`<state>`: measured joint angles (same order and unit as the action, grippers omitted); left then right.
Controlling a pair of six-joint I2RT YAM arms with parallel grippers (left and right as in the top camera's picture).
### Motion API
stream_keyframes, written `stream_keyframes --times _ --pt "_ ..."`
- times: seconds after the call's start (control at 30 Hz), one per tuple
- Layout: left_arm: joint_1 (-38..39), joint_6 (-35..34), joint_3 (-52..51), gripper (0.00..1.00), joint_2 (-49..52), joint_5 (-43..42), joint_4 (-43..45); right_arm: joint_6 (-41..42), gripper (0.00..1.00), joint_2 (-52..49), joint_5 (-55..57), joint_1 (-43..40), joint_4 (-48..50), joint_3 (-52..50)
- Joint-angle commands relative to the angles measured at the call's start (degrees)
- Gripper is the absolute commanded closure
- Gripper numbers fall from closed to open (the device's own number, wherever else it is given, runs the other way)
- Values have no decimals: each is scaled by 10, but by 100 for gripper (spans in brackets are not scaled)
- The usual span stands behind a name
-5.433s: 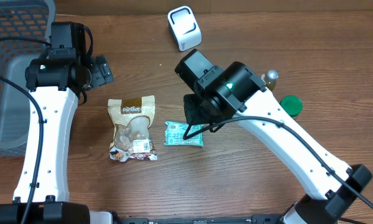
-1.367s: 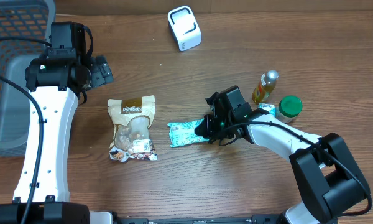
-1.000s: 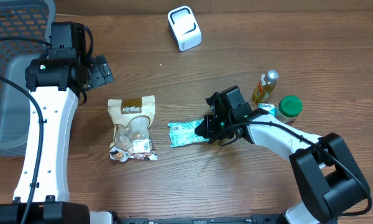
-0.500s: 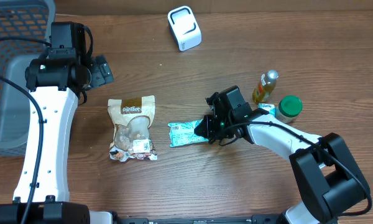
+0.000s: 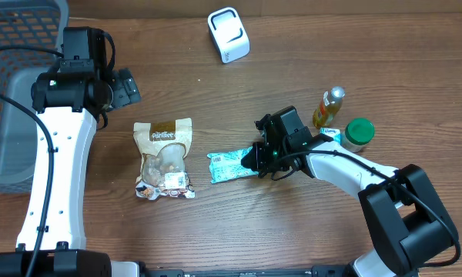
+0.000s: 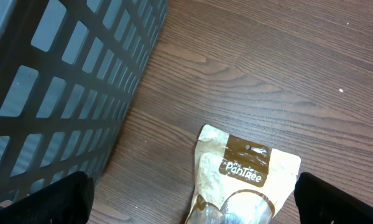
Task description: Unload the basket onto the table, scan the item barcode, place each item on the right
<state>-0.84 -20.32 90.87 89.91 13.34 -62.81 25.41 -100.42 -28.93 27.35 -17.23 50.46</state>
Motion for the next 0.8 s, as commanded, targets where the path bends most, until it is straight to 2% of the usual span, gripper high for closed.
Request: stream_keyframes --times 0.0,0.17,0.77 --pt "1 15 3 0 -2 5 0 -4 96 18 -1 -1 2 -2" --pt "1 15 3 1 -2 5 0 -4 93 18 -1 -1 2 -2" --pt "1 15 3 1 -2 5 0 -4 96 18 -1 -1 0 -2"
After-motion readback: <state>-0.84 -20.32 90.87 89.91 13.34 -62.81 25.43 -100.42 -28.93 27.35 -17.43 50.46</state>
